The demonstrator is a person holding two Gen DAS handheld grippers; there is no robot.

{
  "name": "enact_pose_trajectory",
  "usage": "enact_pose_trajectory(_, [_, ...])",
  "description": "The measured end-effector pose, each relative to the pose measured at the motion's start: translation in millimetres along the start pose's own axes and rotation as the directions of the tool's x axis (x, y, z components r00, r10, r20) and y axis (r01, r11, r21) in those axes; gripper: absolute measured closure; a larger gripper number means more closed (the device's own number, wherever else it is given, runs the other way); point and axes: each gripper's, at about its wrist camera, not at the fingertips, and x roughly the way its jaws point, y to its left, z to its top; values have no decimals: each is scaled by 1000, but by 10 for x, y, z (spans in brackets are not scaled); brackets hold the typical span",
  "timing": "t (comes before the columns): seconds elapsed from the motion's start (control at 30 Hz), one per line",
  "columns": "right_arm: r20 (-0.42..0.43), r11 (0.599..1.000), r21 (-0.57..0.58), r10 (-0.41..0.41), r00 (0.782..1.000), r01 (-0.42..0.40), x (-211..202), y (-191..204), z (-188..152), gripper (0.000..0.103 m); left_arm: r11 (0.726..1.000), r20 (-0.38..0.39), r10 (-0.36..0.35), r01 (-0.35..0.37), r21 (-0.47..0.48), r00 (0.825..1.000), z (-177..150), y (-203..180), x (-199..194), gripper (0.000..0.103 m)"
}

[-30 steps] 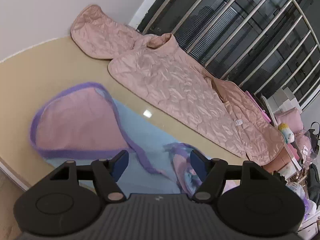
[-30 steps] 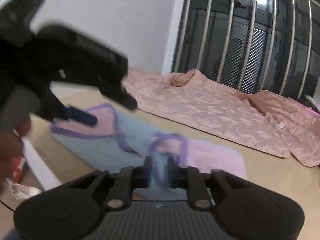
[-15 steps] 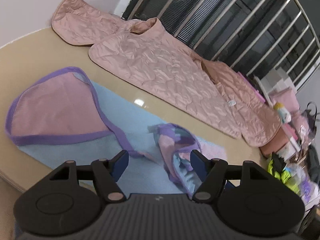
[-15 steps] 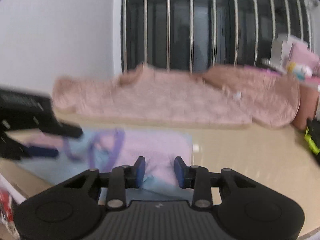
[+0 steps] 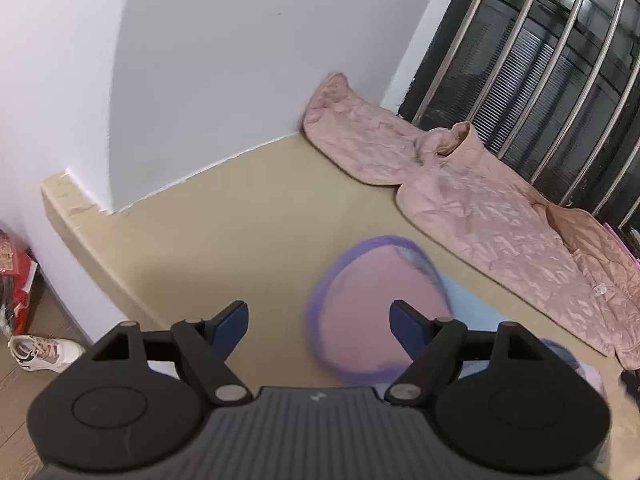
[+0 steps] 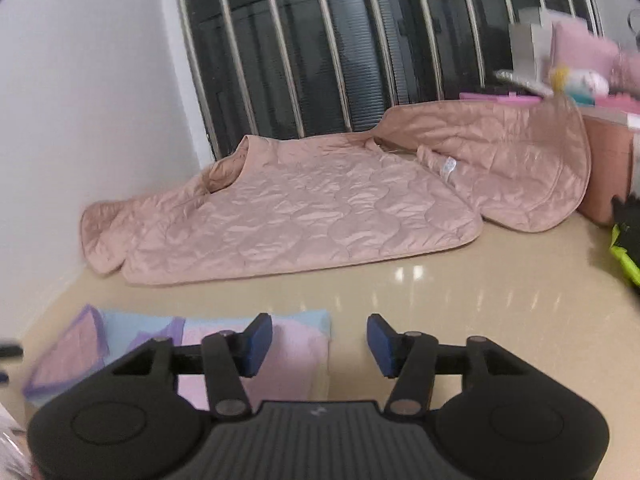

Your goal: Fold clothes

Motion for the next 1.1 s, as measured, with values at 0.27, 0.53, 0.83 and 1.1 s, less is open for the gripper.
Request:
enact_pose_trajectory(0.27, [-155, 908, -295, 261, 953, -297, 433, 1127, 184, 53, 993, -24, 27, -24, 118, 999, -73, -220, 151, 51])
enact_pose_trajectory(0.53, [-337, 835, -377, 279, 899, -401, 1372, 2371, 104, 63, 990, -47, -49, 55, 132, 998, -91, -161, 186, 99])
enact_pose_trajectory(0.83, [-354, 881, -298, 256, 900, -368, 1617, 2452, 30, 102, 993, -3, -63, 63, 100, 998, 43, -173, 299, 102])
enact_pose_trajectory(1.1, [-137, 968, -173, 158, 978, -180, 1347, 1901, 517, 102, 959, 126, -147, 110, 260, 981, 622, -776, 465, 102])
